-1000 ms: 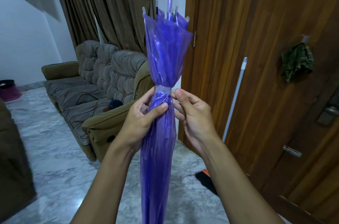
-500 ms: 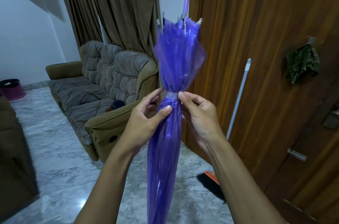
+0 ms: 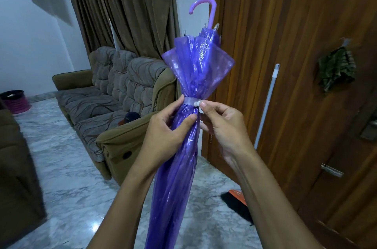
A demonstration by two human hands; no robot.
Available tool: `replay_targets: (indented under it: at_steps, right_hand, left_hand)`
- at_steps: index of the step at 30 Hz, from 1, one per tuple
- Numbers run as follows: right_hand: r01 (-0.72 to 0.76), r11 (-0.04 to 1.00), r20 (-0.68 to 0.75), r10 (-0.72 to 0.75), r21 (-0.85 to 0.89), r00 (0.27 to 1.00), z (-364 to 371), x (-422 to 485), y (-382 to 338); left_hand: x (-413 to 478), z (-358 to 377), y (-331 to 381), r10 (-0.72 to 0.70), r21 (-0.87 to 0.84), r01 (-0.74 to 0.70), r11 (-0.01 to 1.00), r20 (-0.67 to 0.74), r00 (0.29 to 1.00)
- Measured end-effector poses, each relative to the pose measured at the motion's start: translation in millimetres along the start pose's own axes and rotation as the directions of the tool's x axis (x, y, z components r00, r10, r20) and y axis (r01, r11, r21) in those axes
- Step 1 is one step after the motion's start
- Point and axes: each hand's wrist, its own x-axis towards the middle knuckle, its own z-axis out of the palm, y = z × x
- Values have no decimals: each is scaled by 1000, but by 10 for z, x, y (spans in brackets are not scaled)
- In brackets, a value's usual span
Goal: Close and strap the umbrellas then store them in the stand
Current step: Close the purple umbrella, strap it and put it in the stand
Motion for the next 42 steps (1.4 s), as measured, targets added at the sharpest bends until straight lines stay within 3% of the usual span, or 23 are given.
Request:
replay_targets:
  at_steps: [17,22,35,39,42]
  right_hand:
    - [-108,988,16,107,107,994,-26,-36,110]
    - [-121,993,105,121,-13,987,-50,-53,205]
    - [-34,998,15,35,-60,999,-105,-42,322]
    - [-12,994,-19,10,-104,1000,-142,-73,283]
    - [72,978,-104,-94,-197,990,-257,-130,313]
  left_hand:
    - [-70,45,-17,-5,-91,1,996,-48,999]
    - [-124,68,-15,0,-125,-7,992,-56,998]
    - [-158,105,-143,30,-89,-27,996,29,999]
    - [-115,203,-139,-70,-242,65,968,-13,997]
    - [-90,329,-139,-131,-310,119,943,-18,991]
